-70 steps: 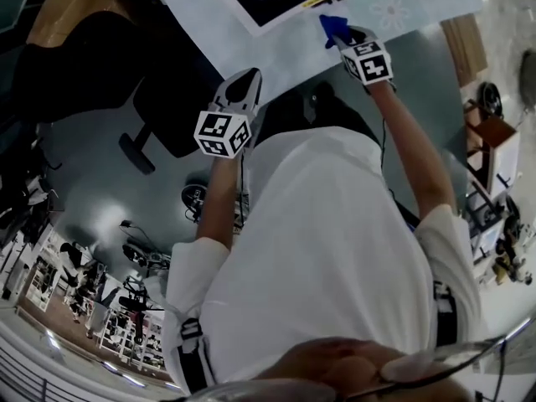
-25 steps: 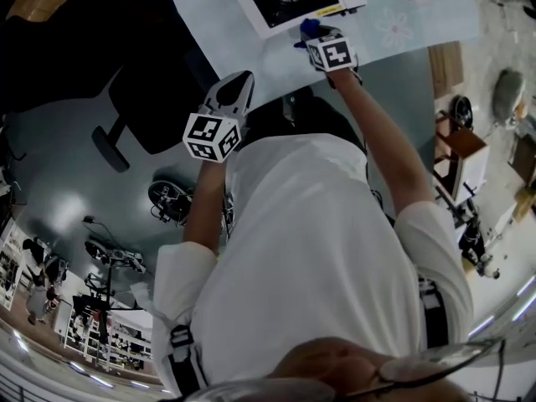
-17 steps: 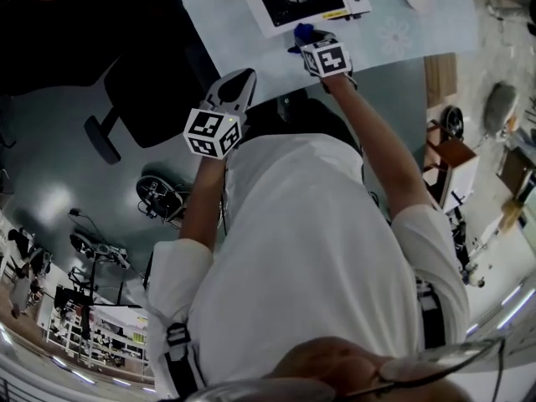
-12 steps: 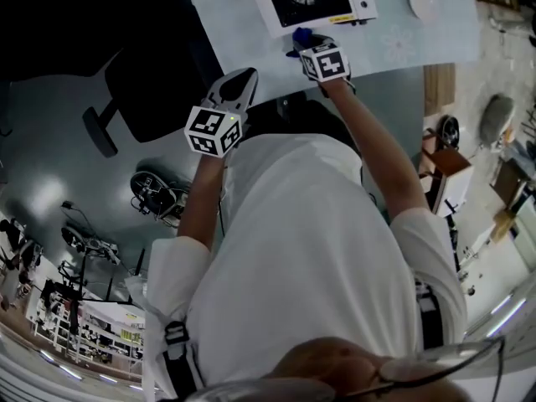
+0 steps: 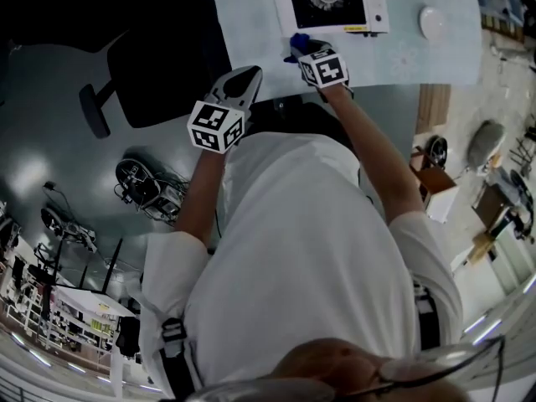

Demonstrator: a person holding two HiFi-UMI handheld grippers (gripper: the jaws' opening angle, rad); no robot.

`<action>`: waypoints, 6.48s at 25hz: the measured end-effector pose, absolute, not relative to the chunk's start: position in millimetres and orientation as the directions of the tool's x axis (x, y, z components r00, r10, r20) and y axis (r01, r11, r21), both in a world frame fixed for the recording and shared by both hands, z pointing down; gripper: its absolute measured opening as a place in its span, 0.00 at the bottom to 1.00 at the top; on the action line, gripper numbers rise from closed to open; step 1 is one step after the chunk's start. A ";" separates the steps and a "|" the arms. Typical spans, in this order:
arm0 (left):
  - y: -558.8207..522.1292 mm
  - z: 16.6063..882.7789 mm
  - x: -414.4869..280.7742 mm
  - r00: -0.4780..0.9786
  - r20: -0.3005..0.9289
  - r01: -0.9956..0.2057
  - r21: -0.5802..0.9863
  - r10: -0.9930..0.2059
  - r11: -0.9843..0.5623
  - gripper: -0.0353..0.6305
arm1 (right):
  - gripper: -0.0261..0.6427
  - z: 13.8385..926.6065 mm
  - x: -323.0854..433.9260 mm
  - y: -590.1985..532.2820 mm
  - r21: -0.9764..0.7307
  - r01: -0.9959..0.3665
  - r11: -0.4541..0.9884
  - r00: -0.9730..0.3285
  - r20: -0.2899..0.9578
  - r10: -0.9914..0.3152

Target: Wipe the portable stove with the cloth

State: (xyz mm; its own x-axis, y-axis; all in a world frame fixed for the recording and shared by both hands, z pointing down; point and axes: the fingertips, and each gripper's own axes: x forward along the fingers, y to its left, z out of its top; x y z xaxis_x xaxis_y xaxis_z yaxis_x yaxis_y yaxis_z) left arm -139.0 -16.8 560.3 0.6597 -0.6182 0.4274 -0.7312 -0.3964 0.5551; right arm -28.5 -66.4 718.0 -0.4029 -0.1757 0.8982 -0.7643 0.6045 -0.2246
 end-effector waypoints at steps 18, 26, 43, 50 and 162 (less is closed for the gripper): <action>4.3 560.9 -178.9 0.577 0.405 -0.766 0.568 -0.709 -0.299 0.11 | 0.22 685.4 -77.3 -50.9 -0.184 -0.531 0.827 -0.419 0.905 -0.067; -1.4 557.2 -173.0 0.501 0.423 -0.804 0.551 -0.755 -0.225 0.11 | 0.22 671.4 -88.7 -70.0 -0.096 -0.246 0.965 -0.388 0.922 -0.007; -7.8 569.0 -167.3 0.356 0.437 -0.813 0.581 -0.826 -0.043 0.11 | 0.22 694.8 -90.8 -105.7 -0.067 0.187 0.980 -0.214 0.971 0.108; -12.9 574.6 -176.9 0.316 0.435 -0.806 0.591 -0.843 0.002 0.11 | 0.22 696.5 -100.1 -133.1 -0.005 0.284 0.959 -0.183 0.981 0.059; -74.9 550.8 2.2 0.405 0.554 -0.871 0.475 -0.727 -0.123 0.11 | 0.19 715.2 99.9 -428.7 -0.129 -0.415 0.901 -0.200 0.979 0.048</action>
State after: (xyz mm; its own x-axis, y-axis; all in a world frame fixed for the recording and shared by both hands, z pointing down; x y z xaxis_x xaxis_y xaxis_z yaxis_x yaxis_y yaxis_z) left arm 2.2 -74.9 550.8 0.4046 -0.7272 0.5545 -0.8714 -0.1227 0.4749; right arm 99.9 -428.7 715.2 -0.1997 0.0481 0.9787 -0.4148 0.9007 -0.1289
